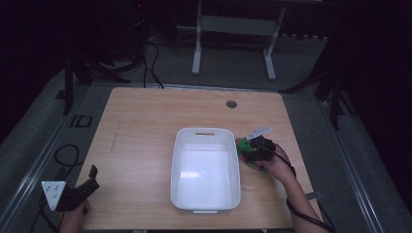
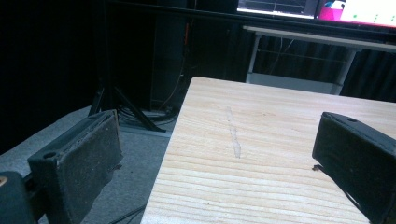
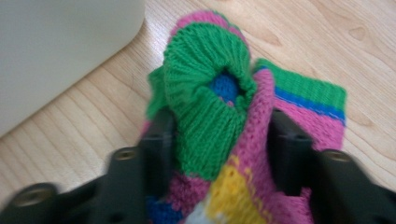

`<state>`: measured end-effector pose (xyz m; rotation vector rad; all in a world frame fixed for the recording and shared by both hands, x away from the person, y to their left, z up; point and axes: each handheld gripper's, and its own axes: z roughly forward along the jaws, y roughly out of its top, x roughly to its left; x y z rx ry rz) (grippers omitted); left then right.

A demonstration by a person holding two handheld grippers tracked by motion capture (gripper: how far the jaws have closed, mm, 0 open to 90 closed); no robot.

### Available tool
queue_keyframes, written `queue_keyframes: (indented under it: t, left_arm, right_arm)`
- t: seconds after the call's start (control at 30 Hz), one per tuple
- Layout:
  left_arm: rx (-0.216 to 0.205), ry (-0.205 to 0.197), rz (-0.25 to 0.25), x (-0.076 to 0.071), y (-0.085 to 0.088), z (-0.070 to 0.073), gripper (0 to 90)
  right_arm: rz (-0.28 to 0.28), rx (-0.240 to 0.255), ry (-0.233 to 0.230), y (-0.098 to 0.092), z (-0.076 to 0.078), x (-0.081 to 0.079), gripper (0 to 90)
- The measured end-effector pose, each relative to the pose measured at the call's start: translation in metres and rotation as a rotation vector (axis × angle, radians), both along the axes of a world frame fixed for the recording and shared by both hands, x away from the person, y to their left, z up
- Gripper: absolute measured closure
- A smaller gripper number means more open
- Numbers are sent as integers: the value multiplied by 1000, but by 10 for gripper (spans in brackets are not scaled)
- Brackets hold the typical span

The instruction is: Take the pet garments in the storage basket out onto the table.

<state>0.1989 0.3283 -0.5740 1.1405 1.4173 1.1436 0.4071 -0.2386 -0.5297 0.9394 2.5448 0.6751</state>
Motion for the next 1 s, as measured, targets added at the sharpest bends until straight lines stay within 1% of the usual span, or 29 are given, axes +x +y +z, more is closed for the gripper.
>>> queue_keyframes:
  t: [0.1, 0.17, 0.2, 0.27, 0.37, 0.4, 0.47, 0.53, 0.6, 0.67, 0.73, 0.8, 0.83, 0.97, 1.0]
  left_arm:
    - [-2, 1, 0, 0, 0, 0, 19]
    - [-1, 0, 0, 0, 0, 0, 18]
    - [0, 0, 1, 0, 0, 0, 18]
    - [1, 0, 2, 0, 0, 0, 18]
    - [0, 0, 3, 0, 0, 0, 19]
    - [1, 0, 3, 0, 0, 0, 18]
    - [0, 0, 4, 0, 0, 0, 18]
    - [1, 1, 4, 0, 0, 0, 18]
    - [0, 0, 4, 0, 0, 0, 19]
    - [2, 1, 4, 0, 0, 0, 18]
    - [2, 1, 4, 0, 0, 0, 19]
    - [1, 0, 4, 0, 0, 0, 18]
    - [1, 0, 4, 0, 0, 0, 19]
    - [2, 1, 4, 0, 0, 0, 18]
    - [2, 1, 5, 0, 0, 0, 18]
  right_arm:
    - [3, 20, -13, -3, 7, -4, 368]
    - [4, 34, -19, -7, 14, -6, 310]
    - [9, 41, -17, -9, 17, -8, 299]
    - [10, 52, -33, -15, 25, -13, 269]
    - [12, 74, -36, -20, 33, -18, 262]
    - [12, 86, -52, -25, 39, -23, 234]
    - [10, 102, -55, -30, 44, -28, 223]
    - [-3, 128, -76, -36, 48, -34, 204]
    - [-15, 154, -88, -42, 50, -39, 191]
    - [-51, 180, -103, -51, 51, -46, 191]
    - [-75, 194, -113, -60, 50, -51, 191]
    - [-85, 202, -113, -64, 50, -53, 191]
    - [-123, 229, -116, -77, 47, -59, 191]
    - [-173, 251, -114, -97, 39, -68, 178]
    - [-173, 254, -108, -102, 36, -70, 130]
